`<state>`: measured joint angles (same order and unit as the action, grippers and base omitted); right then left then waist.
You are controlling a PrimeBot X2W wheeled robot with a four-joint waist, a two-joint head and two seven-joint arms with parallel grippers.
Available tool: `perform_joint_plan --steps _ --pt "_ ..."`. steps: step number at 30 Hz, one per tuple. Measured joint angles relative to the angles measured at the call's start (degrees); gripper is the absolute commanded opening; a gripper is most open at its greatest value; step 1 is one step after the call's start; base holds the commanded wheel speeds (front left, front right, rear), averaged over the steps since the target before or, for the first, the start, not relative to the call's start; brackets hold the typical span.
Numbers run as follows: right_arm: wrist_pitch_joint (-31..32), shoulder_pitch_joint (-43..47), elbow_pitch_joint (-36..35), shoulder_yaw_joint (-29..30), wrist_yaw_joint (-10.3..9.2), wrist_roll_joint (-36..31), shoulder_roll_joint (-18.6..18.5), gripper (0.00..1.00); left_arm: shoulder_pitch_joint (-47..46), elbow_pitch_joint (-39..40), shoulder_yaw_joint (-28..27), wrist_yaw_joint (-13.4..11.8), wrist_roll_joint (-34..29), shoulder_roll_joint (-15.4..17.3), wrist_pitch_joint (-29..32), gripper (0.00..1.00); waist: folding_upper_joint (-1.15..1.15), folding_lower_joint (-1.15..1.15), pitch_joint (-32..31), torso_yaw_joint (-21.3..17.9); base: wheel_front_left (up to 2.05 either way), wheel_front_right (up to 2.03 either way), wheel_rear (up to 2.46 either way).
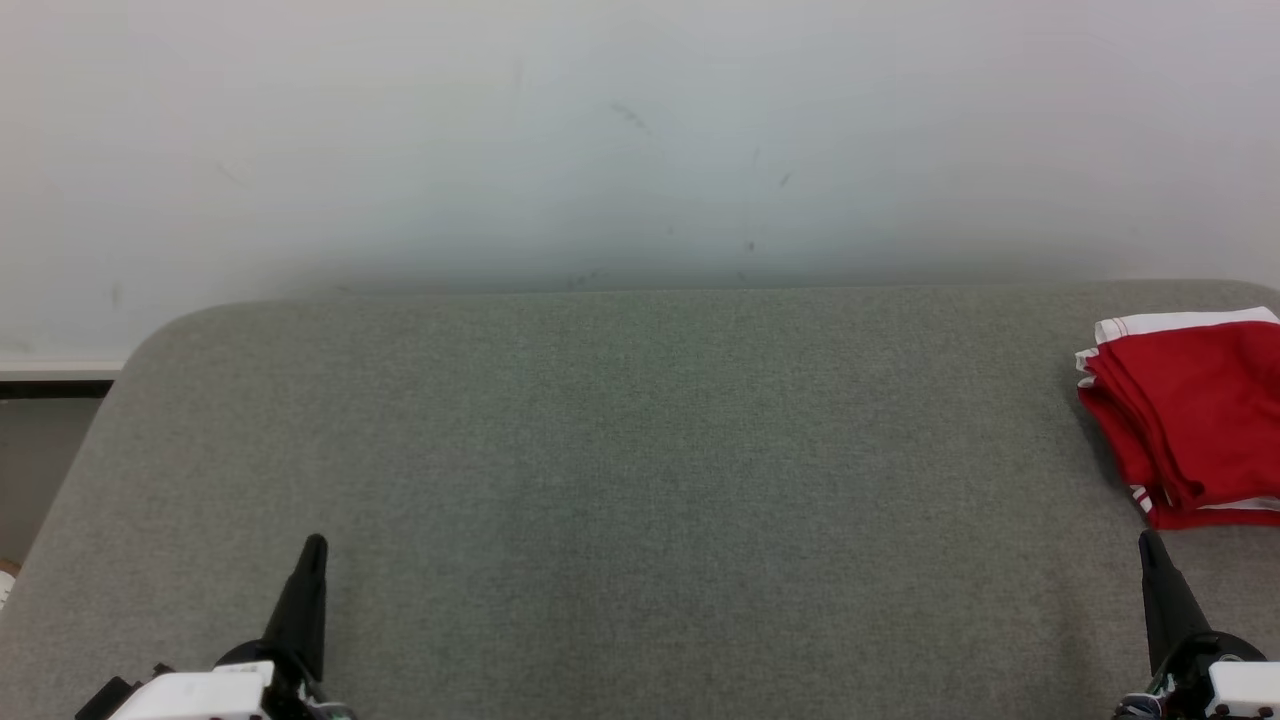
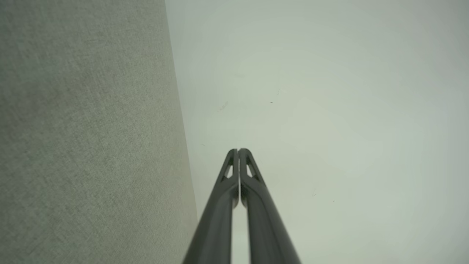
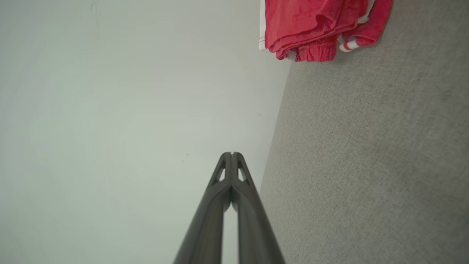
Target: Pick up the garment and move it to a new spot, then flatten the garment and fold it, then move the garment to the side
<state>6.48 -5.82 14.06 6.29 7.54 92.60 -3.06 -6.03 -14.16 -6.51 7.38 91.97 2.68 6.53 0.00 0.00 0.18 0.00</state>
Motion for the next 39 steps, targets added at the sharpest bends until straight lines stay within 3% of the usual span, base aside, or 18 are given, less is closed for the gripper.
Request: perform_joint_plan --steps 39 --pt "0.0 0.0 0.0 0.1 0.00 0.0 0.1 0.00 0.0 0.0 0.0 0.0 0.0 0.0 0.0 0.00 0.00 0.00 0.0 0.0 0.00 0.00 0.00"
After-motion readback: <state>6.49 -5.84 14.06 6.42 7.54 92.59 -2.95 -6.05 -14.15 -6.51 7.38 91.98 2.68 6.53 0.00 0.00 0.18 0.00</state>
